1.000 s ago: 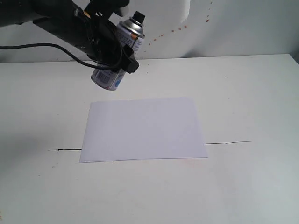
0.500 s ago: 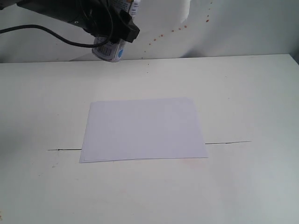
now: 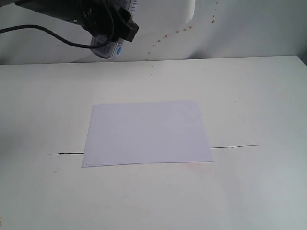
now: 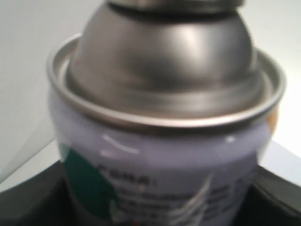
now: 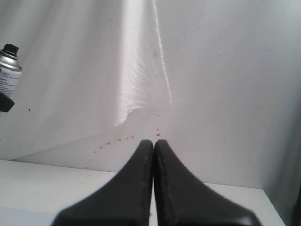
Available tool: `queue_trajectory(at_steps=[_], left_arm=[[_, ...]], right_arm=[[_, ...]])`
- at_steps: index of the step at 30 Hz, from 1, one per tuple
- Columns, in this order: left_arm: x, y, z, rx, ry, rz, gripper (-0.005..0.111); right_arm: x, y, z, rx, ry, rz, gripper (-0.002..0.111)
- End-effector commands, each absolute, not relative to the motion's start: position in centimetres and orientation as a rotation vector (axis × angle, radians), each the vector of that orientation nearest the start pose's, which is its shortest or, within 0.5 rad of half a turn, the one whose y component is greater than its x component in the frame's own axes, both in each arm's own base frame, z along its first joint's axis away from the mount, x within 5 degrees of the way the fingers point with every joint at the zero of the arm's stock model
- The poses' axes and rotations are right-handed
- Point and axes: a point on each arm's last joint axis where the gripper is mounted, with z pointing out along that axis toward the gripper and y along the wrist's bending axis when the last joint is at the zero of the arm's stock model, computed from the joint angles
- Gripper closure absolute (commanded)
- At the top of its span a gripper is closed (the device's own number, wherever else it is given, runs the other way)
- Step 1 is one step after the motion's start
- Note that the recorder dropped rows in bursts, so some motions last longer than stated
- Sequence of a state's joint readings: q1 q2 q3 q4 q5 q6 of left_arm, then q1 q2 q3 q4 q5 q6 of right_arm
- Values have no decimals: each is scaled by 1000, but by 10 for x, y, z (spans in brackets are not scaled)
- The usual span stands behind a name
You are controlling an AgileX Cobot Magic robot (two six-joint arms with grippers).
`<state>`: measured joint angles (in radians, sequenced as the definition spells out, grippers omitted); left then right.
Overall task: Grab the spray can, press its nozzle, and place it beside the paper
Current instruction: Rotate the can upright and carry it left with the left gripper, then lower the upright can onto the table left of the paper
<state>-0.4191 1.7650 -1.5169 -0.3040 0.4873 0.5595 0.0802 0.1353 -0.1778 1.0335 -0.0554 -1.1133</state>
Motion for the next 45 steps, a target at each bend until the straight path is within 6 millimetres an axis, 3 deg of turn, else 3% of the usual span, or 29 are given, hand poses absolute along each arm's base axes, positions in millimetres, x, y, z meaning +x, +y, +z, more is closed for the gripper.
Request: queue_trajectory(at_steps=[1, 5, 14, 25, 36, 45], left_arm=[[382, -168, 336, 704, 1967, -166, 107], [386, -162, 329, 624, 1948, -106, 107], [387, -152, 301, 454, 1888, -180, 107], [382, -103, 249, 187, 1862, -261, 107], [368, -62, 218, 123, 1798, -218, 107], [374, -51, 195, 99, 1792, -207, 107]], right_arm=[[61, 1, 266, -81, 1414, -30, 108], [61, 1, 266, -81, 1414, -30, 108], [61, 1, 266, -81, 1414, -30, 108], [61, 1, 266, -81, 1414, -30, 108], [61, 1, 266, -81, 1414, -30, 108], [61, 1, 266, -81, 1414, -30, 108]])
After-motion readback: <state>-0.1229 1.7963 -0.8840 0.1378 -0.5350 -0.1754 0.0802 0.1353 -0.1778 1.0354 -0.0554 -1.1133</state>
